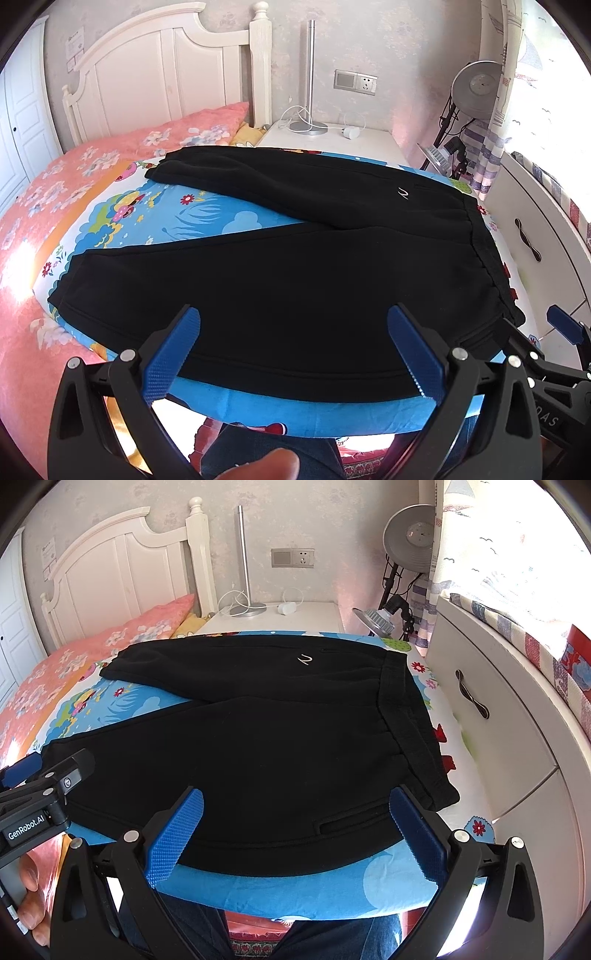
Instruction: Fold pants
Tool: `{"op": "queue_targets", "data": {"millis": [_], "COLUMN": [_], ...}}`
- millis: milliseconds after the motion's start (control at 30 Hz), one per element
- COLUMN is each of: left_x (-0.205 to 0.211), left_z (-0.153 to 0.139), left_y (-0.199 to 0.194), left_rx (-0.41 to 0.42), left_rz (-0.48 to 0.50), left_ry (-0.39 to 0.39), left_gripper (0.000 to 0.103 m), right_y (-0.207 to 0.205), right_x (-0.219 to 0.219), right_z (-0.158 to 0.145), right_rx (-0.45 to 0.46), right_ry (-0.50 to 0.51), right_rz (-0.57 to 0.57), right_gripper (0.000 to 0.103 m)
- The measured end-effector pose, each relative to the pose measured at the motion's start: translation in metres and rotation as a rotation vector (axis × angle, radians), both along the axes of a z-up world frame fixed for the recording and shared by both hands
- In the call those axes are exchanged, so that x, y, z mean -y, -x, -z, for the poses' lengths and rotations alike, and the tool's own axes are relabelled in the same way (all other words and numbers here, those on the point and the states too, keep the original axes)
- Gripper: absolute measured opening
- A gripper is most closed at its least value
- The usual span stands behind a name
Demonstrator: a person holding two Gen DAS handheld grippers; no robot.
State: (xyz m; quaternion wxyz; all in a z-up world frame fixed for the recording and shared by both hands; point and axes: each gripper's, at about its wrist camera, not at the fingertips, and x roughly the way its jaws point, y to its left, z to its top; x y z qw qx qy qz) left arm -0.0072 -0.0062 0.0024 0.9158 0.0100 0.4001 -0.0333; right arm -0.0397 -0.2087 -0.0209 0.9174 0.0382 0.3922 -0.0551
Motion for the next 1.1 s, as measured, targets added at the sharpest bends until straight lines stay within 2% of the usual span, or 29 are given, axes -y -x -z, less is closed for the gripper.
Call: {"op": "queue_targets", "data": {"millis": [1100], "left_x": [0.0030], "left_z": [0.0055], "left_y": [0.0017], "left_rx": [-0.010], "left_rz": [0.006], "left_ry": [0.010], "left_gripper": [0.101], "right_y": [0.0021], "right_x": [0.0024], "right_z": [0.0014], "right_rx": [0.000], "right_ry": [-0.002], "right_rz": [0.004], "right_gripper": [0.098]}}
